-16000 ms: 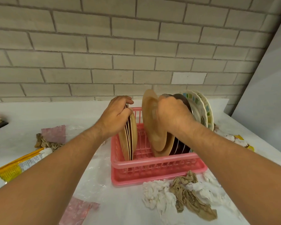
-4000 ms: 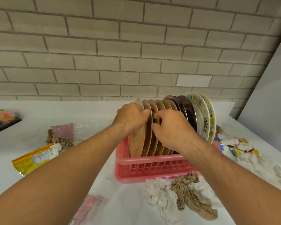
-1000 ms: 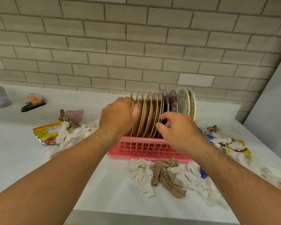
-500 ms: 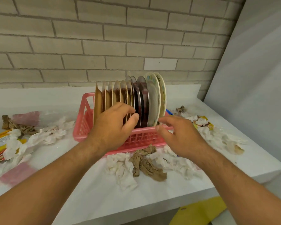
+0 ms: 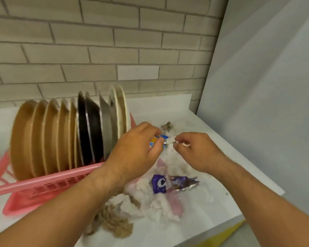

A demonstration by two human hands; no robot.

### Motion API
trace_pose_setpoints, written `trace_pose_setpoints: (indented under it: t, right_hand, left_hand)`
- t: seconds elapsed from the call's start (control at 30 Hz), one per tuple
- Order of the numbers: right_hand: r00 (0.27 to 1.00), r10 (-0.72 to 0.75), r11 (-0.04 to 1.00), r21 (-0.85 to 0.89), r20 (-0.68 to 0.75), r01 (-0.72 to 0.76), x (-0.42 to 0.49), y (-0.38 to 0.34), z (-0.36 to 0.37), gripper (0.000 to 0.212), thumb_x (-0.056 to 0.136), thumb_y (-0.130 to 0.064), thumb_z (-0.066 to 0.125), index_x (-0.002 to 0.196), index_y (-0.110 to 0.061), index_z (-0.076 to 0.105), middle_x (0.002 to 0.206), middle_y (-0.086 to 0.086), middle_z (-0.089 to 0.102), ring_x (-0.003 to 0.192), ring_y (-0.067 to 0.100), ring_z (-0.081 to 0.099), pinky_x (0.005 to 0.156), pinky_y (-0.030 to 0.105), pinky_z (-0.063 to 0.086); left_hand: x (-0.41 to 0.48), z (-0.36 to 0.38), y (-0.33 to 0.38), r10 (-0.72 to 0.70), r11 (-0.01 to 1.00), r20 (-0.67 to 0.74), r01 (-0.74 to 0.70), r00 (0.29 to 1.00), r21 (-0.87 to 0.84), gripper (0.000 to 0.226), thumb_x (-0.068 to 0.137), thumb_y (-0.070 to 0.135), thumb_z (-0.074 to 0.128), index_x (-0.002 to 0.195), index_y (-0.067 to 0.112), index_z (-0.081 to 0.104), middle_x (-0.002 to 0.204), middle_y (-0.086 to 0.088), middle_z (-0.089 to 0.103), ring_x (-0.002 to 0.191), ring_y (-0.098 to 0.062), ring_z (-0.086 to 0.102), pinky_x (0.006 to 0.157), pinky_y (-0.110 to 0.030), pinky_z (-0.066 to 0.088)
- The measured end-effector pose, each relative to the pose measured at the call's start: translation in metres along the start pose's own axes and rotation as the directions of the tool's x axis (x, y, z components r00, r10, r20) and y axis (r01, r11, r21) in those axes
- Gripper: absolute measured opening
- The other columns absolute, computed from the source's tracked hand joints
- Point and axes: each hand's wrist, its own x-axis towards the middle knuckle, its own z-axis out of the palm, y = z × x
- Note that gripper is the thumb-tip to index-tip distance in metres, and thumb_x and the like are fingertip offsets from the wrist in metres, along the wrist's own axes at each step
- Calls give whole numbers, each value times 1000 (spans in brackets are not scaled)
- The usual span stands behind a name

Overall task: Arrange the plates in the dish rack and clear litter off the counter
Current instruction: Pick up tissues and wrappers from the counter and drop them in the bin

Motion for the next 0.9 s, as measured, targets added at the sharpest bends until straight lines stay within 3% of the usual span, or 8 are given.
trace_pose_setpoints:
  t: [0.2, 0.37, 0.63, 0.7, 0.8, 0.9]
  right_hand:
    - [996, 13, 999, -30, 86, -10, 60, 79, -11, 32, 93, -37, 54, 120, -24, 65, 118, -5, 66, 104, 13, 59, 88, 25, 46]
    - [989, 50, 998, -42, 139, -45, 107, 134, -6, 23, 93, -40, 55, 107, -27, 68, 106, -6, 67, 90, 13, 61, 76, 27, 50]
    - [986, 58, 998, -38, 158, -52, 181, 187, 25, 28, 92, -36, 55, 110, -19, 67, 117, 4, 63, 102, 19, 57, 84, 26, 45]
    - [986, 78, 996, 22, 149, -82, 201, 189, 34, 38, 91, -47, 55, 116, -21, 62, 125, 4, 56, 108, 19, 54, 83, 25, 39]
    - [950, 175, 975, 88, 259, -204, 222, 188, 48, 76, 79, -74, 50, 138, -25, 43, 141, 3, 44, 123, 22, 47, 92, 30, 38]
    - [905, 286, 956, -33, 316, -291, 232, 185, 60, 100, 68, -87, 44, 147, -30, 25, 147, 4, 41, 132, 30, 41, 104, 46, 38]
  left_hand:
    - [72, 81, -7, -185, 977, 158, 164, 970, 135, 29, 93, 38, 45, 109, 19, 61, 108, 4, 57, 95, -17, 56, 82, -34, 47]
    - [110, 125, -27, -341, 932, 190, 304, 921, 200, 25, 95, 35, 45, 104, 19, 62, 105, 1, 58, 90, -18, 56, 80, -35, 49]
    - [143, 174, -56, -499, 854, 255, 420, 829, 306, 32, 93, 37, 45, 117, 20, 59, 117, -2, 55, 100, -21, 55, 82, -34, 48]
    - [149, 182, -63, -542, 826, 258, 450, 800, 340, 36, 94, 40, 44, 120, 19, 56, 118, -3, 54, 101, -21, 54, 82, -33, 48]
    - [153, 193, -74, -645, 747, 253, 524, 721, 409, 42, 93, 46, 42, 123, 18, 51, 118, -4, 54, 102, -22, 53, 80, -34, 47]
    - [152, 201, -80, -713, 690, 286, 569, 640, 448, 46, 90, 49, 44, 123, 17, 50, 116, -3, 56, 99, -21, 53, 77, -32, 45]
